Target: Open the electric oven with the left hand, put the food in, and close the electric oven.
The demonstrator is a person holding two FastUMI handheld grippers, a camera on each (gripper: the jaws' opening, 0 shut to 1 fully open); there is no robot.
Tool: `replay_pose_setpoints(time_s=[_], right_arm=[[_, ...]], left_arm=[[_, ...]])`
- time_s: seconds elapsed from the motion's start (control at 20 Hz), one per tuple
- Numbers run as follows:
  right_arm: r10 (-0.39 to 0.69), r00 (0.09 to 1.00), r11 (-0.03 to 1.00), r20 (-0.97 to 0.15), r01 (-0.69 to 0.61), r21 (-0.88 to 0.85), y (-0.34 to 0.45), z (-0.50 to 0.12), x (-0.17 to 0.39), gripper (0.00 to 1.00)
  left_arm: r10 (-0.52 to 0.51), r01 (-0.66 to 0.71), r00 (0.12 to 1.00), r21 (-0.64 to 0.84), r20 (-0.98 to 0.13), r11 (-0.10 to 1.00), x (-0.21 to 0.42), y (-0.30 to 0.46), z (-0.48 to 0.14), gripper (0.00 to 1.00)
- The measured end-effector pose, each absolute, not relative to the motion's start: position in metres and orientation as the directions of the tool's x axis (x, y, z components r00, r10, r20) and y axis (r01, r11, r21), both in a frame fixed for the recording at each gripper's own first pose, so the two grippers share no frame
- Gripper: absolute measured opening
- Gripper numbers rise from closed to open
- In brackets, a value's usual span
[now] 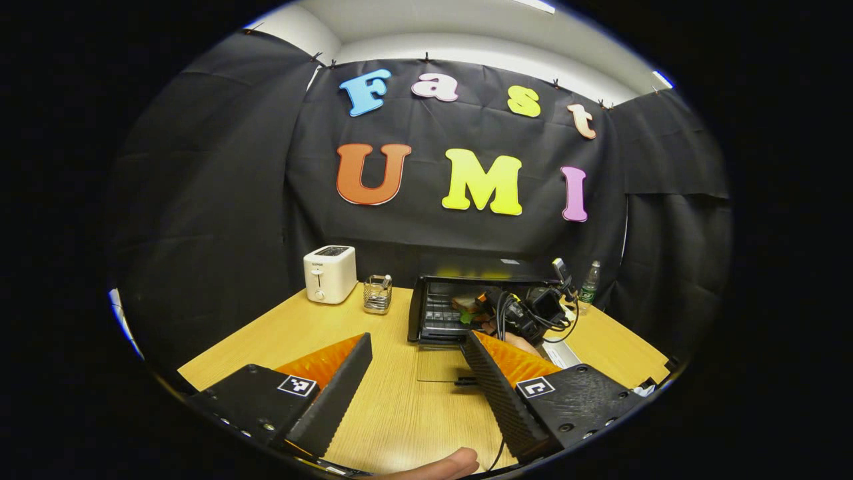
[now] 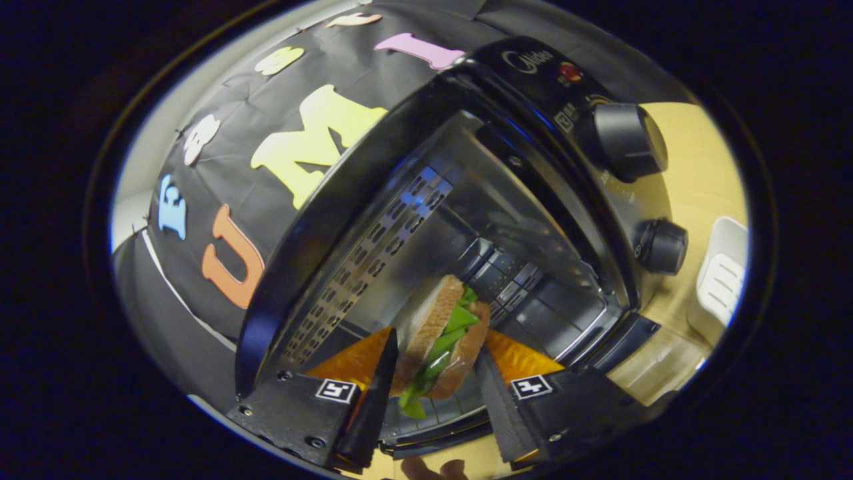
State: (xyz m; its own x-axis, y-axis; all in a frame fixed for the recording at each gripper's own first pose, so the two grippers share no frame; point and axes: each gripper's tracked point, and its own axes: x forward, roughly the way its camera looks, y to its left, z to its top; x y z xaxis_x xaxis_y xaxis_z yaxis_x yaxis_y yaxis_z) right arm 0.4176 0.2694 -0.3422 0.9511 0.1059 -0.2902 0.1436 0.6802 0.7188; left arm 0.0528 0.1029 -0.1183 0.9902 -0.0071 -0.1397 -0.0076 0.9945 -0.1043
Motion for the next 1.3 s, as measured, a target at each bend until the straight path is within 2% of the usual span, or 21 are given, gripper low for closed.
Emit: replay_pose_setpoints(time_s=[0.05,0.2,0.35,0.4,0.45,0.6,0.7,1.0,1.3], right_arm=[[0.087,0.953,0.703,-0.288,0.146,0.696,0.266,-0.341,0.416,0.71],[0.08,0.951,0.759,-0.297,0.135,0.637,0.267,-0.337,0.412,0.85],[0.071,0.924,0.864,-0.376,0.131,0.486,0.269,-0.345,0.408,1.0],[0.069,0.922,0.895,-0.382,0.112,0.432,0.269,-0.343,0.407,1.0],[0.068,0.924,0.915,-0.376,0.092,0.393,0.273,-0.343,0.406,0.94],[0.07,0.935,0.959,-0.347,0.034,0.283,0.281,-0.335,0.404,0.95],[0.065,0.928,0.984,-0.366,0.002,0.181,0.281,-0.337,0.402,0.95],[0.069,0.877,0.997,-0.476,-0.082,-0.007,0.282,-0.35,0.387,1.0],[0.092,0.831,0.983,-0.549,-0.162,-0.081,0.276,-0.357,0.37,1.0]], left_arm=[[-0.012,-0.002,0.99,-0.104,-0.141,0.995,0.052,0.1,-0.12,0.93],[-0.023,0.01,0.99,-0.093,-0.139,0.996,0.051,0.095,-0.121,0.93],[-0.027,0.015,0.99,-0.084,-0.141,0.996,0.045,0.092,-0.12,0.93],[-0.026,0.014,0.99,-0.083,-0.139,0.996,0.045,0.092,-0.12,0.93],[-0.024,0.012,0.99,-0.082,-0.137,0.997,0.045,0.093,-0.12,0.93],[-0.021,0.009,0.99,-0.089,-0.139,0.996,0.04,0.094,-0.121,0.93],[-0.019,0.004,0.989,-0.097,-0.146,0.995,0.039,0.095,-0.125,0.93],[-0.014,-0.001,0.989,-0.103,-0.148,0.995,0.037,0.096,-0.125,0.93],[-0.005,-0.008,0.989,-0.084,-0.15,0.996,0.034,0.095,-0.126,0.93]])
